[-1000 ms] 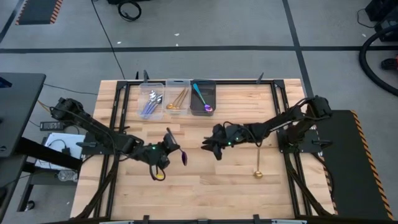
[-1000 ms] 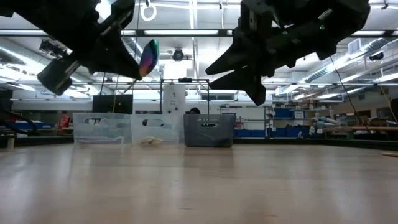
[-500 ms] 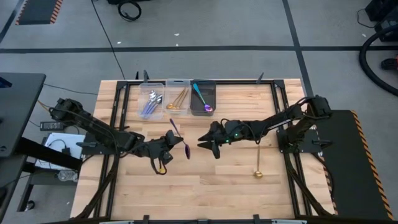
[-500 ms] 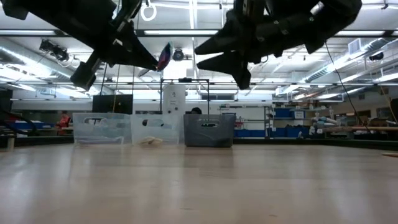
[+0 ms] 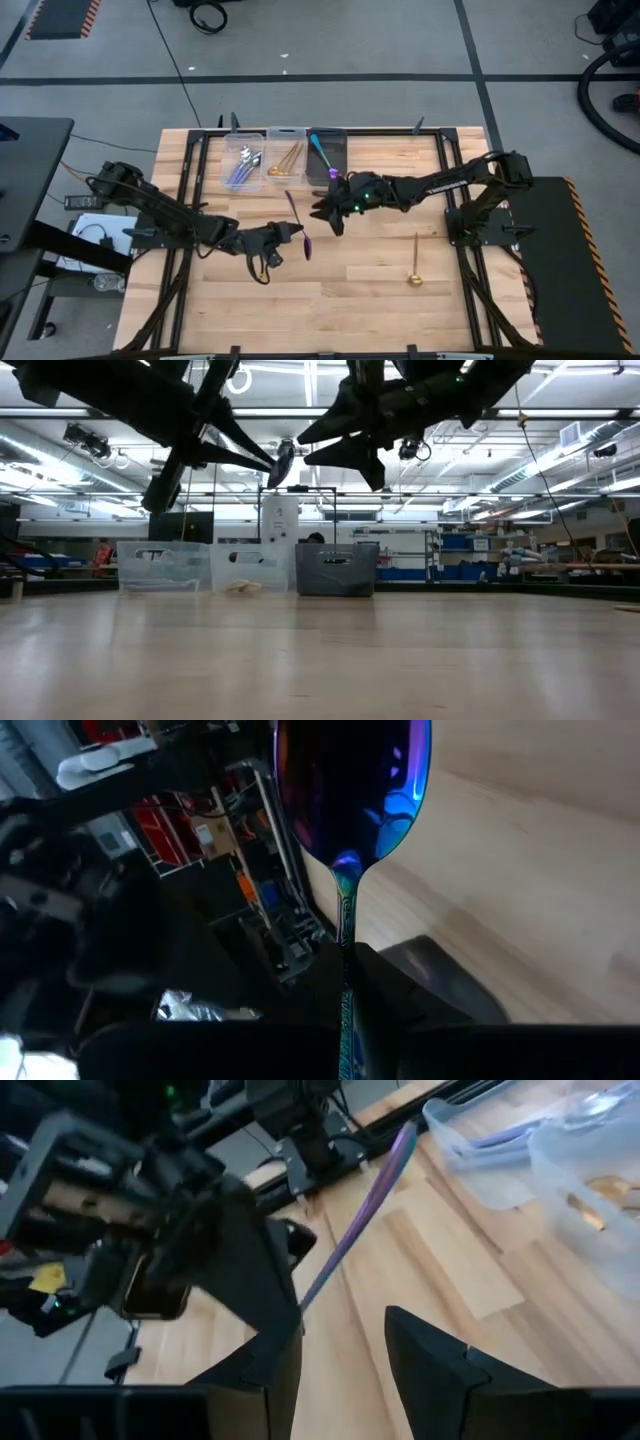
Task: Sort silverware by color (type)
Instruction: Put the iridescent spoon into the black bin
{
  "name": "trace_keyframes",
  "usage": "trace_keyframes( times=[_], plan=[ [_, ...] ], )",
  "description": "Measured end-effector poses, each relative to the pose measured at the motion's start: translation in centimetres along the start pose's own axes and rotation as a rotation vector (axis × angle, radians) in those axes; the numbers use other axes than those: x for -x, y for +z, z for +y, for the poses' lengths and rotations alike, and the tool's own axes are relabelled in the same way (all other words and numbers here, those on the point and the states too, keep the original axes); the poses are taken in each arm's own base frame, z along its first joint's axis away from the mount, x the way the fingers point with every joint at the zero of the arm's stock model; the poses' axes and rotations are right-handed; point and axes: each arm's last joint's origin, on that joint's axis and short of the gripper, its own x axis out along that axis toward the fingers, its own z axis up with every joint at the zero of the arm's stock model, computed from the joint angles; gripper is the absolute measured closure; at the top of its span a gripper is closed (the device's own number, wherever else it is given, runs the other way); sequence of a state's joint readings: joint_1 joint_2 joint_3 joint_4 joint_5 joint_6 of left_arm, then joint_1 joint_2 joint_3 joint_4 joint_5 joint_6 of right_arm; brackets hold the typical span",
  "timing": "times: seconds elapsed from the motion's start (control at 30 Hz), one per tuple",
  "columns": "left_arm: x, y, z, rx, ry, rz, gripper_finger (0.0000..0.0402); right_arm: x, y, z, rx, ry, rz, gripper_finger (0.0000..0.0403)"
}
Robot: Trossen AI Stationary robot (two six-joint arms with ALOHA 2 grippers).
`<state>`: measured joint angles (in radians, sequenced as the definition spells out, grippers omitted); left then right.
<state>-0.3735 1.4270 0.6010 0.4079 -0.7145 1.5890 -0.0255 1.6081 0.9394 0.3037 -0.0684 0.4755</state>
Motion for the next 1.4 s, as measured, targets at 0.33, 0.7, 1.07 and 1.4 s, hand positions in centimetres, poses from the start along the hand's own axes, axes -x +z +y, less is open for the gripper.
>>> trace_keyframes(
  times=[0.33,0.7,1.07,1.4],
  plan=[
    [-0.5,-0.3,1.5,0.096,0.142,-0.13,0.0384,0.4,1.8,-2.6,-0.032,0.089,0.011,0.0243],
    [-3.0,-4.4,2.0,0.186,0.193,-0.075,0.0384,5.7,5.1,-2.9,0.017,0.055,-0.037,0.0233],
    [-6.4,-11.3,1.8,0.304,0.08,-0.055,0.0384,9.3,4.5,-0.9,0.136,-0.192,-0.002,0.0233],
    [-7.9,-16.6,0.9,0.384,0.03,-0.074,0.0384,10.5,3.7,-0.7,0.236,-0.302,0.046,0.0233]
  ],
)
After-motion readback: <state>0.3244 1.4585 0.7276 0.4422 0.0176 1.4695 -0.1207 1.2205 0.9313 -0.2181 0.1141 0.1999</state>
